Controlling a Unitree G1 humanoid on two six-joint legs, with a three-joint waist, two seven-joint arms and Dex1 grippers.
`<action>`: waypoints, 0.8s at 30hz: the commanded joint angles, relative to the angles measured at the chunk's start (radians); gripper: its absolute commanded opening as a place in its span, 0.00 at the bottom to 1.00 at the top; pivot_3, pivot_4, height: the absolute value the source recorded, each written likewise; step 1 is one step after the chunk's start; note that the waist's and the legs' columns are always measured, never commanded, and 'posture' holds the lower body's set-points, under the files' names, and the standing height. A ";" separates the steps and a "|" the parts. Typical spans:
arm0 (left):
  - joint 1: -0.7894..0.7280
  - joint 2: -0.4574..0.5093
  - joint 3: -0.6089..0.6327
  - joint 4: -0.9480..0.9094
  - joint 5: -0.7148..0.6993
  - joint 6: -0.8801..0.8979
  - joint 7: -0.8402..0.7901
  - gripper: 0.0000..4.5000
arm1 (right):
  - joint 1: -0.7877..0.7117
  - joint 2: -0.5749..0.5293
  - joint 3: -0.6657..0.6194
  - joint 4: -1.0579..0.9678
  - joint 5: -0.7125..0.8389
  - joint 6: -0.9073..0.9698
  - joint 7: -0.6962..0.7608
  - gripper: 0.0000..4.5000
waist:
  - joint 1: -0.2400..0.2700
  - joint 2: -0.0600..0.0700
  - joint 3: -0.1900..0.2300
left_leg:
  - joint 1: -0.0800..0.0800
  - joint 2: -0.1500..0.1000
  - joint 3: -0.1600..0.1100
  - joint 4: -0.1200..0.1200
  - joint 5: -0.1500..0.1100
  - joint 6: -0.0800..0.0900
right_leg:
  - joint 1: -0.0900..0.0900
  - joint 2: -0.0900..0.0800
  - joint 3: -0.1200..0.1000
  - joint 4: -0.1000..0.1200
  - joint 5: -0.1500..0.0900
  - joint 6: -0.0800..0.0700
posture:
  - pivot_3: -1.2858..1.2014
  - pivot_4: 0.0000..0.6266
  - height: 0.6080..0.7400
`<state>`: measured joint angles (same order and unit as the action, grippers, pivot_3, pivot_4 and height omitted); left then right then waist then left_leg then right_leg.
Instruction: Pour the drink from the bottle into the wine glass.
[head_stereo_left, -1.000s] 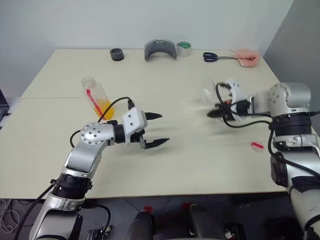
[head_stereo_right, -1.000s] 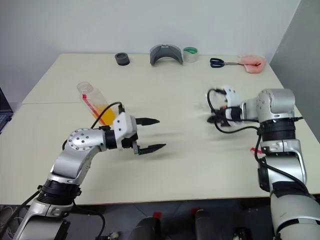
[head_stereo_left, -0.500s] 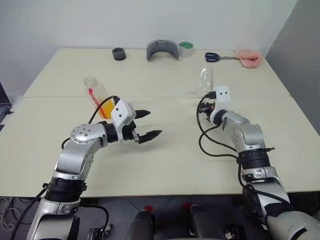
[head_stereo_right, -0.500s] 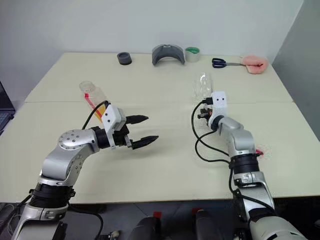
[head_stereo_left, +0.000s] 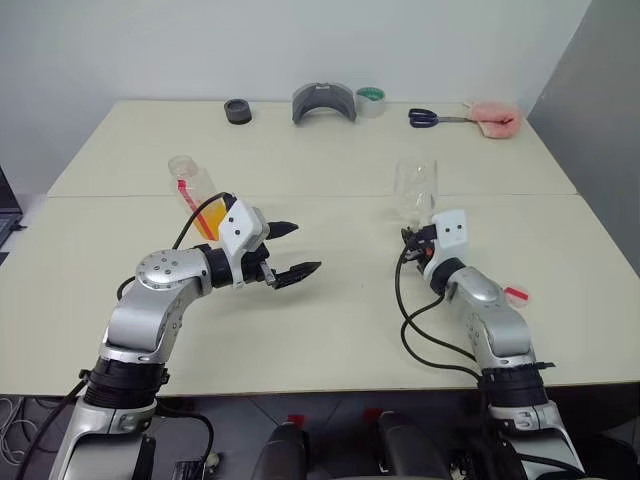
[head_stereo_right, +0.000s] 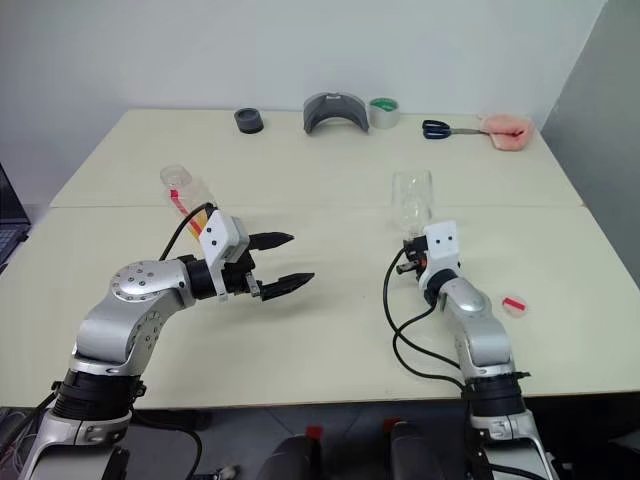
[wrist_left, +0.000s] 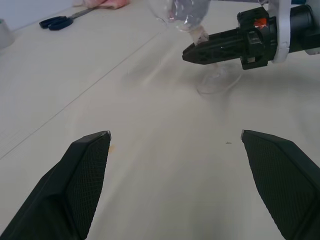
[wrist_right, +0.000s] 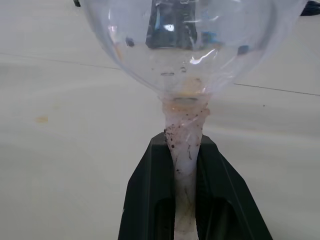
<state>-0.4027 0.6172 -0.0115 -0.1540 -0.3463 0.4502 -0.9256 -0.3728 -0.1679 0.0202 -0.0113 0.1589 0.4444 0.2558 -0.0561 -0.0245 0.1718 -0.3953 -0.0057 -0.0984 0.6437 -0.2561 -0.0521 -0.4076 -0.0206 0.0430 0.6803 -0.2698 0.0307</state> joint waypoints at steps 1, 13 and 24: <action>0.003 0.015 0.023 -0.041 -0.016 -0.001 0.004 1.00 | 0.044 0.008 0.029 0.035 0.000 0.053 0.017 0.03 | 0.000 0.000 0.000 | 0.001 0.000 0.000 0.000 0.000 0.000 | 0.001 0.000 0.000 0.000 0.000 0.000 | 0.52 0.24 1.00; 0.048 0.026 0.029 -0.069 -0.023 0.000 0.014 1.00 | 0.149 -0.055 0.095 -0.048 -0.014 0.123 0.082 0.03 | -0.002 -0.001 -0.010 | 0.004 0.000 0.000 -0.001 0.000 0.001 | 0.003 0.001 0.000 -0.001 0.000 0.000 | 0.52 0.24 1.00; 0.123 0.034 0.106 -0.134 -0.046 0.039 0.087 1.00 | -0.031 0.033 0.101 0.017 -0.038 -0.115 0.087 0.03 | -0.017 0.001 -0.013 | 0.006 0.002 0.002 -0.002 -0.001 0.001 | 0.003 0.002 0.002 0.000 -0.001 -0.001 | 0.52 0.24 1.00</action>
<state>-0.2838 0.6366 0.0539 -0.2481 -0.3830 0.4912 -0.8632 -0.3585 -0.1626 0.1051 0.0032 0.1012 0.3706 0.3260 -0.0731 -0.0232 0.1587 -0.3893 -0.0030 -0.0967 0.6416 -0.2567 -0.0513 -0.4047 -0.0179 0.0447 0.6808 -0.2706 0.0301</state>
